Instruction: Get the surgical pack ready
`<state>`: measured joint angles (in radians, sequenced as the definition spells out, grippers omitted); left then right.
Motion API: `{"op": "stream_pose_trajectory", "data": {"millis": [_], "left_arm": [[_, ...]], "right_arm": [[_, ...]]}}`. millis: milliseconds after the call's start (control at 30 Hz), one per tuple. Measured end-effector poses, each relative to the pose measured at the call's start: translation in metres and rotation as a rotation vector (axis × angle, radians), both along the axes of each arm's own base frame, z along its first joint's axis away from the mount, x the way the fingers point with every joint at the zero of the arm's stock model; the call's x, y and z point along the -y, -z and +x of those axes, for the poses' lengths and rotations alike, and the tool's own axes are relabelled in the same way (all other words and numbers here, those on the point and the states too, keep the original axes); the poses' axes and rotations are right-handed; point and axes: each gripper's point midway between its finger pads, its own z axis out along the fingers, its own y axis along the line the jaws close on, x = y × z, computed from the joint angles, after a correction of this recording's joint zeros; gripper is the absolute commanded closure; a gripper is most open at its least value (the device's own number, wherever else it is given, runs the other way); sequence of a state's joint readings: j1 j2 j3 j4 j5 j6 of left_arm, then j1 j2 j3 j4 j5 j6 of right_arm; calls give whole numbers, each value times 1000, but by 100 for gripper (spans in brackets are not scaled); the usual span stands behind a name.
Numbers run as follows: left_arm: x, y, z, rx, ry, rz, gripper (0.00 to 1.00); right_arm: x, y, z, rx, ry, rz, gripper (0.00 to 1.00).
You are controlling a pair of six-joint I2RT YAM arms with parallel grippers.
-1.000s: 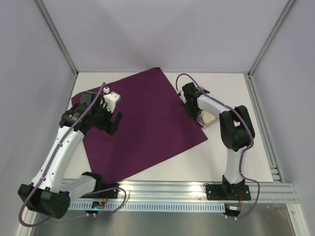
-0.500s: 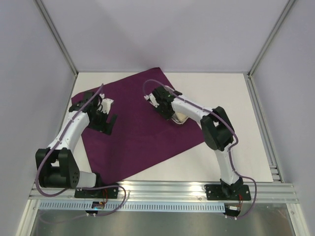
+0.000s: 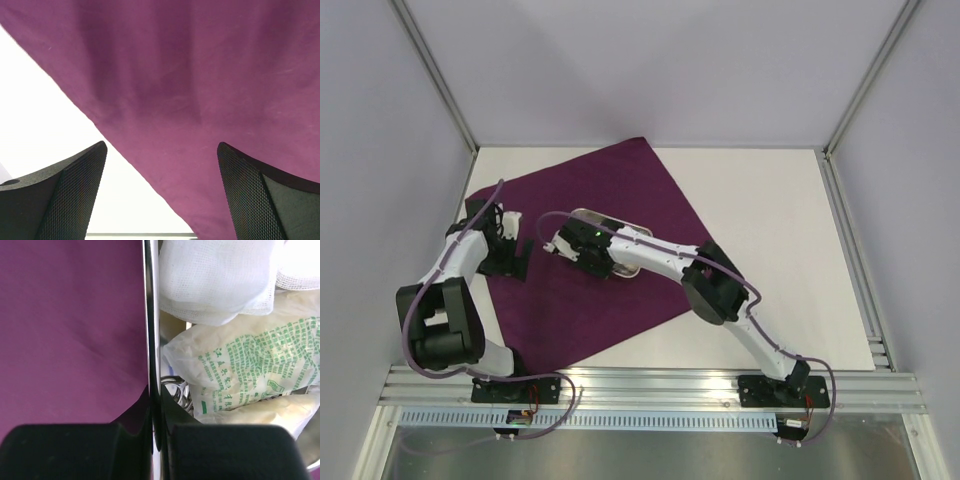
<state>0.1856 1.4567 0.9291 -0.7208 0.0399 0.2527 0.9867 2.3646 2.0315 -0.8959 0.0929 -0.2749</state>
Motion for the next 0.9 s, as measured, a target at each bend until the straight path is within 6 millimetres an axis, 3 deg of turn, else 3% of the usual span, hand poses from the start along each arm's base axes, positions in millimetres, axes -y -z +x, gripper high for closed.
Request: {"op": "stream_pose_trajectory", "data": {"millis": [167,267,367,533,567,733,900], "left_arm": [[-15,-3,-3,22,-54,10,0],[-24,-8,-3,45,-79,19,0],[-31,-11,-3,60,-92,28,0],[-32,-11,-5,59,-86,29,0],[-31,-11,-5,60,-84,28,0],[-22,-15,-9,61,-52,-13,8],[-5,-23,-17,68,-6,-87,7]], "right_arm": [[-32,6,-15,40,-81,-21,99],[-39,6,-25,44,-113,-24,91],[-42,5,-30,53,-133,-29,71],[-49,3,-32,84,-155,-24,52],[-50,1,-32,97,-157,-21,44],[-48,-19,-38,174,-163,-5,34],[-52,-63,-41,255,-156,74,25]]}}
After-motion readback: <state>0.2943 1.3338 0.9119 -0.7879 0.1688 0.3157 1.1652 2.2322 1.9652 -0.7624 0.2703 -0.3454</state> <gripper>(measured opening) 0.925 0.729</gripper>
